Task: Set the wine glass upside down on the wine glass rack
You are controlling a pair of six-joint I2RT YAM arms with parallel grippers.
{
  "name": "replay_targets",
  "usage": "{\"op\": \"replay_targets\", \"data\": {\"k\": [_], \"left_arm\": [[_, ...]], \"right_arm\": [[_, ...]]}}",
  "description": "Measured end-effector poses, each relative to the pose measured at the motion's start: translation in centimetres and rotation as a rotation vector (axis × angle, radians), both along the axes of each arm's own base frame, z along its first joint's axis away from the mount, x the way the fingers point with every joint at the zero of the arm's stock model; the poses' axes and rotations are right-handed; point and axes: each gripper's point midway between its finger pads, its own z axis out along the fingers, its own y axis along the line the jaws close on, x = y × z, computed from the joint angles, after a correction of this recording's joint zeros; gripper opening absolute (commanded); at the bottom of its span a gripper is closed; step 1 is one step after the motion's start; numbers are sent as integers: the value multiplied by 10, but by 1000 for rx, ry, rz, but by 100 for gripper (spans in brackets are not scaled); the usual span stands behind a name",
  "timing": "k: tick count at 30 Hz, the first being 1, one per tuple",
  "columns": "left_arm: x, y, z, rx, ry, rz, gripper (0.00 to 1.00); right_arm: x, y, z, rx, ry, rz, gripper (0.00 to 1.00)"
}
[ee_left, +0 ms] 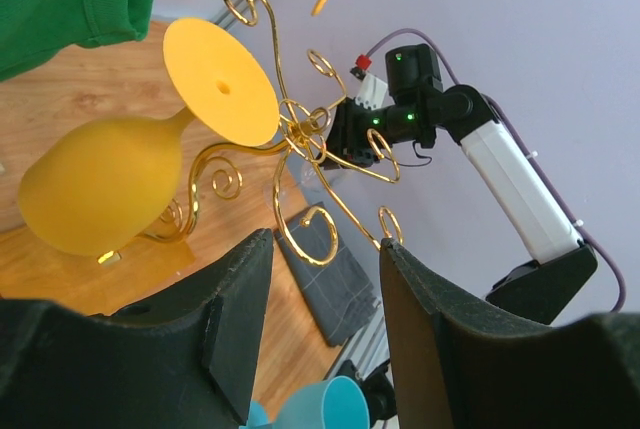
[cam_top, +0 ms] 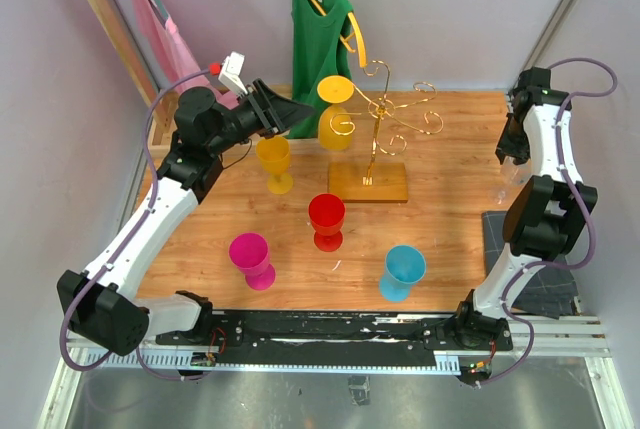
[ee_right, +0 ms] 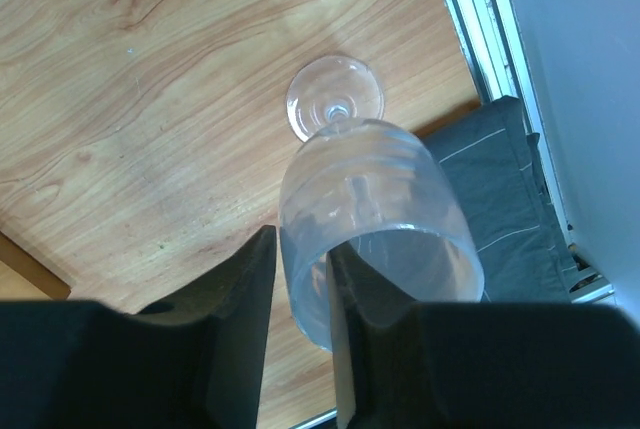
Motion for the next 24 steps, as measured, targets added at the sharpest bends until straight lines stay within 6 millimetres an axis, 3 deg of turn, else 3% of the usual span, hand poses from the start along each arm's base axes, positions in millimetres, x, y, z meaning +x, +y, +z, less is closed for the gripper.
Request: {"op": "replay_targets", "data": {"k": [7,17,21,24], "left_arm": [[0,0,-2,1,3,0,52],[0,0,0,-5,0,0,52],[0,0,0,-6,4,-1,52],[3,-1,-1,-5,8,-1,52]], "right_arm": [[0,1,0,9,-2,-8,1],[1,1,6,11,-14,-18,1],[3,6,22,27,-66,-14,1],[5,13,45,54,-150,-13,1]]}}
